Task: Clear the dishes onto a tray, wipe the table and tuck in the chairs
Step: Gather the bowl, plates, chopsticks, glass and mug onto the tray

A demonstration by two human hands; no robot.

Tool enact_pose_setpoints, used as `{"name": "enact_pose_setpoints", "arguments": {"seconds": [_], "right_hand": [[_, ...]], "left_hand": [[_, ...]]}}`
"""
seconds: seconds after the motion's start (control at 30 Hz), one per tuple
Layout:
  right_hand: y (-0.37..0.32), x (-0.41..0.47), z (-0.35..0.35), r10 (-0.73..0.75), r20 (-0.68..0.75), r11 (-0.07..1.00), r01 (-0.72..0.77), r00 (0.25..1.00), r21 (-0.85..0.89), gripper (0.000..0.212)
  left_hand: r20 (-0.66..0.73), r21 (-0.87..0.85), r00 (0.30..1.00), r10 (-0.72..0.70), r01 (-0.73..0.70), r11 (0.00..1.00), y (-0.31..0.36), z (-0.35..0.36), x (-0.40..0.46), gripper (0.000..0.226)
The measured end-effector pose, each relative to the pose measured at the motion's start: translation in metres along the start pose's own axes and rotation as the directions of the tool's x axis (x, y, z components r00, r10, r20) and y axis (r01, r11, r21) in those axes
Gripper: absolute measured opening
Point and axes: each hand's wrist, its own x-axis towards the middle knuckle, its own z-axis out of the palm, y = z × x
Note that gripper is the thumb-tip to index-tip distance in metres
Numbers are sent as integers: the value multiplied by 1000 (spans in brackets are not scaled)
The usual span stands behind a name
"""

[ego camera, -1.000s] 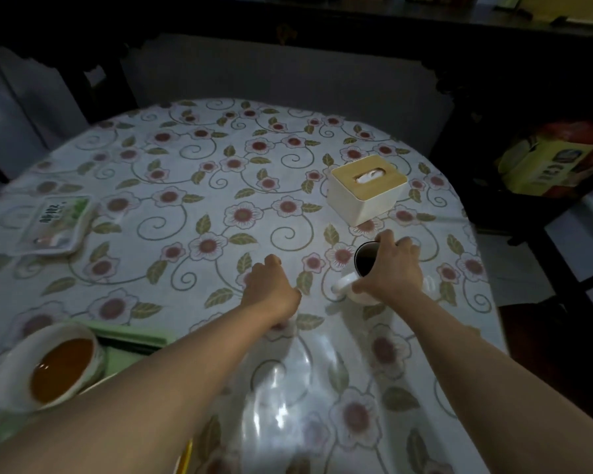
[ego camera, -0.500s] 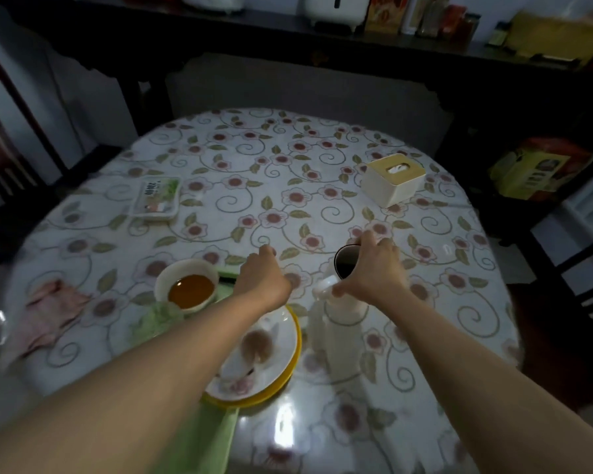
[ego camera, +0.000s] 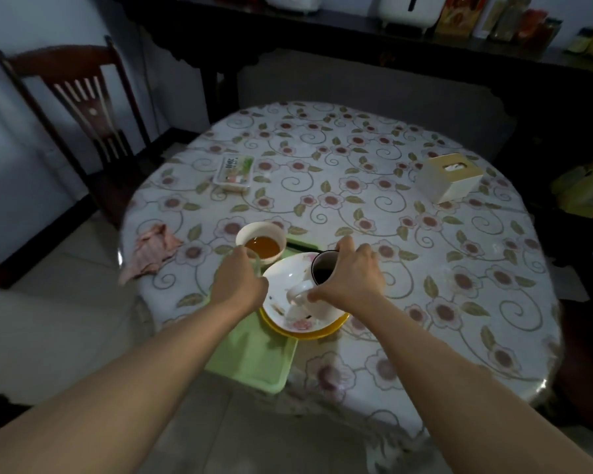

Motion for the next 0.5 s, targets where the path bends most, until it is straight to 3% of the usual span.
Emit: {"name": "enact_pose_setpoints", "arguments": {"seconds": [0.23,0.5], "right_hand": [[-39,-31,35,-99,63,995,100,993,-17,100],[-87,-50,86,-67,79,996,72,995,-53,96]], "left_hand": [[-18,7,994,-110,110,994,-60,-19,-22,47],[159,36,982,-104,99,994,-126,-25,-7,46]]}}
